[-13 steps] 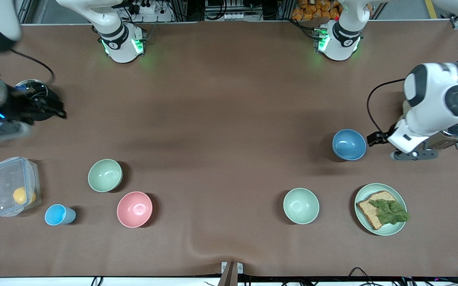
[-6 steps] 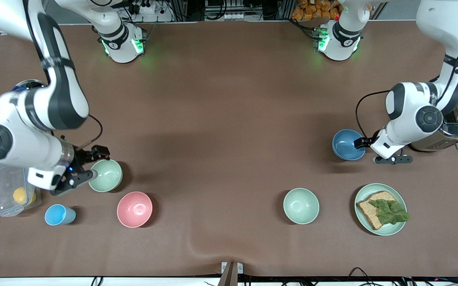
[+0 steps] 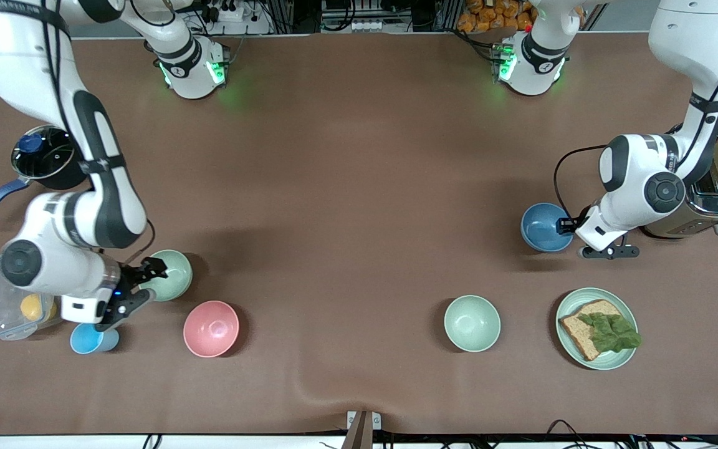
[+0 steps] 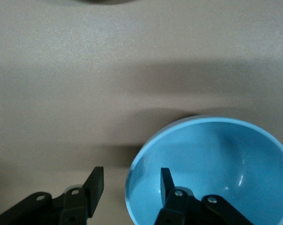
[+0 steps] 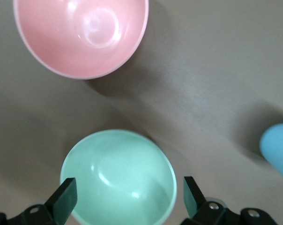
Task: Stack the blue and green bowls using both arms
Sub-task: 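Grasp the blue bowl with the left gripper while the right gripper grasps the green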
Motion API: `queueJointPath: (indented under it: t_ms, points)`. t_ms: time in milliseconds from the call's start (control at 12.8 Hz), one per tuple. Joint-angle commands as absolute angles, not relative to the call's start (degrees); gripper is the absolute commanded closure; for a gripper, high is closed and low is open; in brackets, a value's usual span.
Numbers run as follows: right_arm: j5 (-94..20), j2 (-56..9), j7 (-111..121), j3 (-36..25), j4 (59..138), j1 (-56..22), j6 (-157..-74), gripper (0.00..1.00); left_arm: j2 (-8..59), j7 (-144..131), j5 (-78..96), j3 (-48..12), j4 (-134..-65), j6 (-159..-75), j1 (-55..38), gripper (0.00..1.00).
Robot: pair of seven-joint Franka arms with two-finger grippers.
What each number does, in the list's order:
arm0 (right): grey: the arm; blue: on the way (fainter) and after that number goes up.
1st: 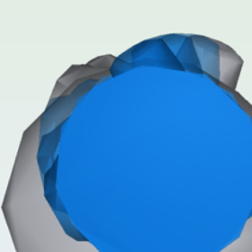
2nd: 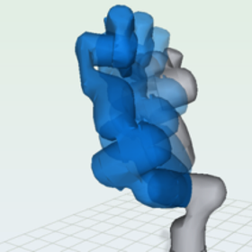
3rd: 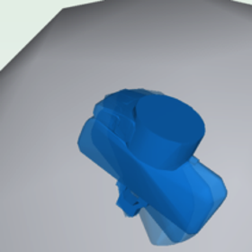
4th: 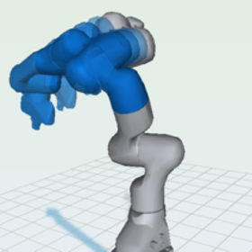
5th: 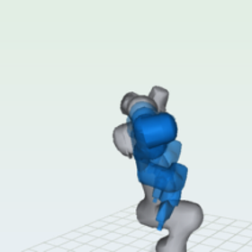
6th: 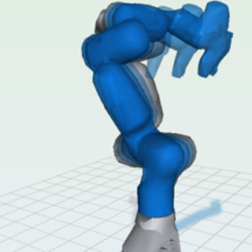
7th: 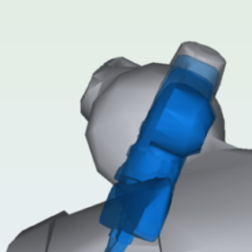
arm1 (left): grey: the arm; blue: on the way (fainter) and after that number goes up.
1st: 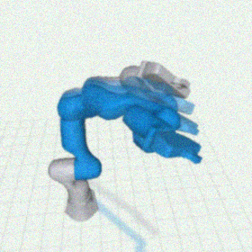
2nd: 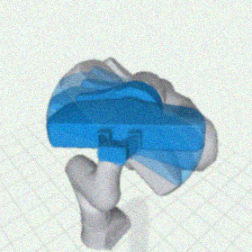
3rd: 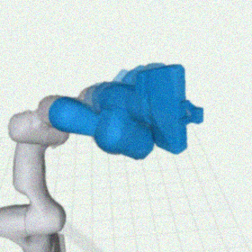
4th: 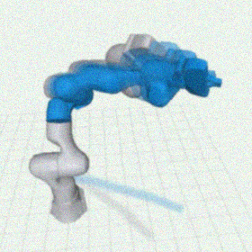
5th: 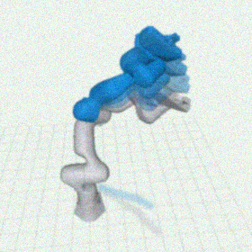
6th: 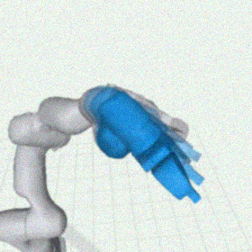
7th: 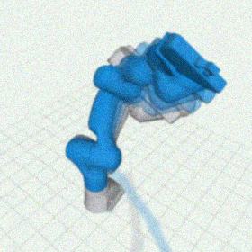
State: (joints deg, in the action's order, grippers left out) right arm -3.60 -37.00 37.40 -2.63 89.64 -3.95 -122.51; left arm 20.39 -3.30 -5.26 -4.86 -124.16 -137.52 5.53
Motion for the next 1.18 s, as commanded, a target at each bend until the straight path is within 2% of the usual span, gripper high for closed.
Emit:
queueJointPath:
  t_ms: [0, 78, 471, 549, 627, 706, 784, 1098]
  points:
    - [-4.75, -35.86, 37.71, -2.37, 92.90, -4.75, -124.45, 0.00, 20.57, -3.25, -6.33, -5.10, -124.28, -138.43, 5.80, 0.77]
    - [-4.83, -35.86, 36.66, -2.29, 93.51, -5.09, -124.63, 0.00, 20.48, -3.69, -6.33, -5.18, -124.28, -138.34, 5.71, 0.99]
    - [-4.83, -35.68, 29.02, -2.29, 98.96, -8.08, -130.51, 0.00, 20.30, -3.78, -5.46, -5.89, -121.83, -137.99, 5.01, 1.00]
    - [-4.83, -35.68, 27.79, -2.37, 99.40, -8.43, -130.69, 0.00, 19.95, -4.56, -4.41, -7.63, -120.86, -137.73, 4.92, 1.00]
    - [-4.75, -35.68, 27.69, -2.37, 99.67, -8.44, -130.78, 0.20, 19.60, -5.35, -3.52, -9.56, -120.07, -137.55, 4.92, 1.00]
    - [-4.66, -35.68, 27.77, -2.37, 99.67, -8.44, -130.78, 0.81, 18.99, -5.71, -3.43, -10.71, -119.01, -136.33, 4.92, 1.00]
    - [-4.66, -35.60, 27.77, -2.37, 99.67, -8.44, -130.78, 1.00, 18.46, -6.23, -3.43, -11.68, -117.52, -134.67, 4.92, 1.00]
    - [-4.22, -35.07, 27.86, -2.46, 99.84, -8.44, -130.34, 1.00, 17.14, -7.46, -3.25, -16.25, -109.62, -125.01, 5.01, 1.00]
